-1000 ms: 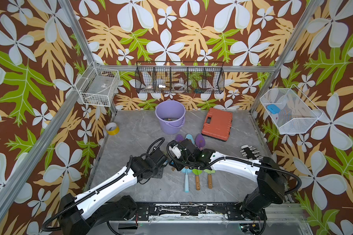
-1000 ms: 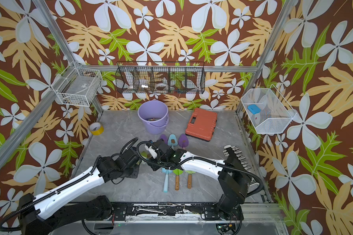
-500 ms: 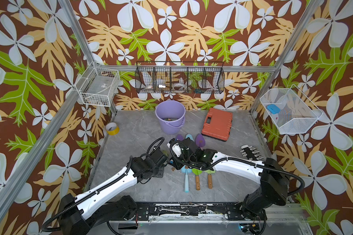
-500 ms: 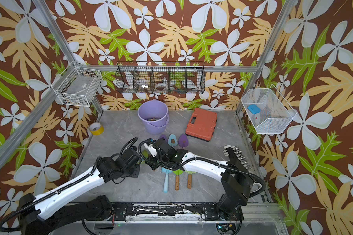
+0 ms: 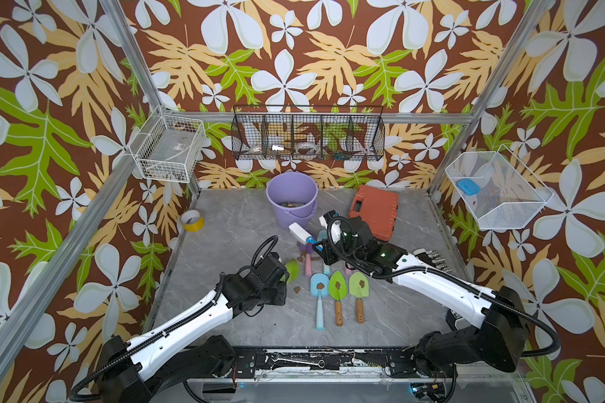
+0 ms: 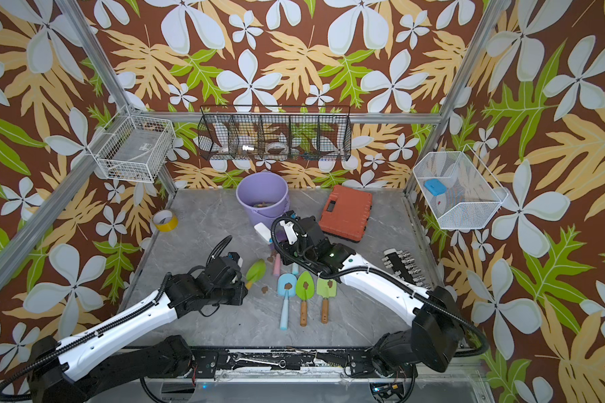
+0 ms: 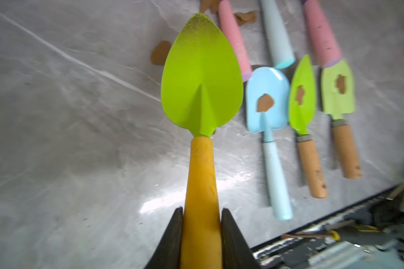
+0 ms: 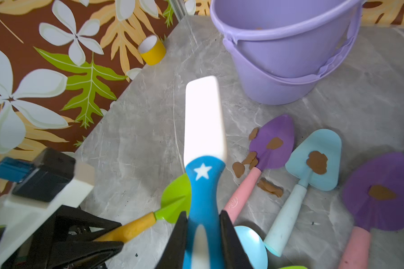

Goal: Brush the soil off the hand trowel and place it into the bucket
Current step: Brush off the soil from the hand trowel.

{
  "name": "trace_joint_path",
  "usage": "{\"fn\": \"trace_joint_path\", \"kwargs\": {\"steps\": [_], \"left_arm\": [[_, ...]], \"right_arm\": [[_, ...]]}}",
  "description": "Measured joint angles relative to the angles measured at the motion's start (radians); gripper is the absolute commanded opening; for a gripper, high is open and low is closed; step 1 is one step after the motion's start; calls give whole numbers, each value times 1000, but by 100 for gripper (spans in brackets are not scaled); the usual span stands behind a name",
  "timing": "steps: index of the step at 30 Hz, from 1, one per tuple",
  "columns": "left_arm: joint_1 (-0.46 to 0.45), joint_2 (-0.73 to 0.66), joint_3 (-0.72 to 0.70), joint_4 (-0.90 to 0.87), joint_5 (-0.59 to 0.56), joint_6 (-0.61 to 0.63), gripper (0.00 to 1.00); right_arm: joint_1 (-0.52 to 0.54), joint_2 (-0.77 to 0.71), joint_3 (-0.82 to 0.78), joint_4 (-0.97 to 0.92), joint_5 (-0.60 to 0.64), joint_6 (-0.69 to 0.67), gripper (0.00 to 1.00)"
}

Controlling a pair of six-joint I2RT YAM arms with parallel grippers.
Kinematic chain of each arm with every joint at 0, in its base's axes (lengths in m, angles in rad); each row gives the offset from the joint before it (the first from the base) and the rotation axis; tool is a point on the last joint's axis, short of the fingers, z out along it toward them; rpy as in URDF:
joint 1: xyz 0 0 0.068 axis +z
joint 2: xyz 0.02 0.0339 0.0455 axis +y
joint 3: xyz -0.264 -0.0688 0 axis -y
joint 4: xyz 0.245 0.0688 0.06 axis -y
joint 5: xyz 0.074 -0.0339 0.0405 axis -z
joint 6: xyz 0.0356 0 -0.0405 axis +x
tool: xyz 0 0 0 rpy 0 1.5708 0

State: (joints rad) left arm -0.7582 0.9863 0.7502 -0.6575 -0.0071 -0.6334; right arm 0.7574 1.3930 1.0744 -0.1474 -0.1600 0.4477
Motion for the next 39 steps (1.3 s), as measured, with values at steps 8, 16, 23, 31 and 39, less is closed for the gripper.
{"fn": "trace_joint_path", "kwargs": {"steps": [8,16,23,31,39], "left_arm": [[348,-234,-160,398,483,-221,0],[514,-326,-514,1056,776,-756,0],[517,-296,-615,1458,801,-1037,0],[518,-337,-649,1459,787,-1039,0],[533,-355,-688,1446,726,-1040,0]], "right_arm": [[-3,-245,-191,79,133,122,0],[-12,-303,-286,156,177,185,0],[-43,-286,-381,300,-3,340,0],[-25,-254,-396,447,-125,442,0],[12,-267,-392,472,-123,464,0]]}}
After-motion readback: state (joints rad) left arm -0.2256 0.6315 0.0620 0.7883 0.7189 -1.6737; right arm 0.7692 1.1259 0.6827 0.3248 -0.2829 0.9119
